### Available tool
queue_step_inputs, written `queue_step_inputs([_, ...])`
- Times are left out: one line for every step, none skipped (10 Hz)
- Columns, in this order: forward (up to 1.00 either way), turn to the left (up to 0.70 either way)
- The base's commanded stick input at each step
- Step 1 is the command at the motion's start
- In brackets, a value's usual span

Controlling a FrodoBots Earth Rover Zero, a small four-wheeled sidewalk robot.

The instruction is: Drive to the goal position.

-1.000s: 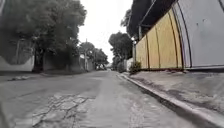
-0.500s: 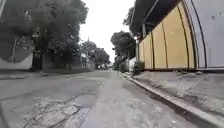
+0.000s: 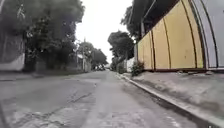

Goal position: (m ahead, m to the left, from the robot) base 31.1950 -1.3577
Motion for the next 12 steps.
queue_step_inputs([1.0, 0.0])
queue_step_inputs([1.0, 0.0])
queue_step_inputs([0.99, -0.27])
queue_step_inputs([0.99, -0.23])
queue_step_inputs([0.99, -0.09])
queue_step_inputs([0.99, -0.02])
queue_step_inputs([1.0, 0.0])
queue_step_inputs([1.0, 0.0])
queue_step_inputs([1.0, 0.0])
queue_step_inputs([0.99, 0.0])
queue_step_inputs([0.99, 0.0])
queue_step_inputs([1.0, 0.0])
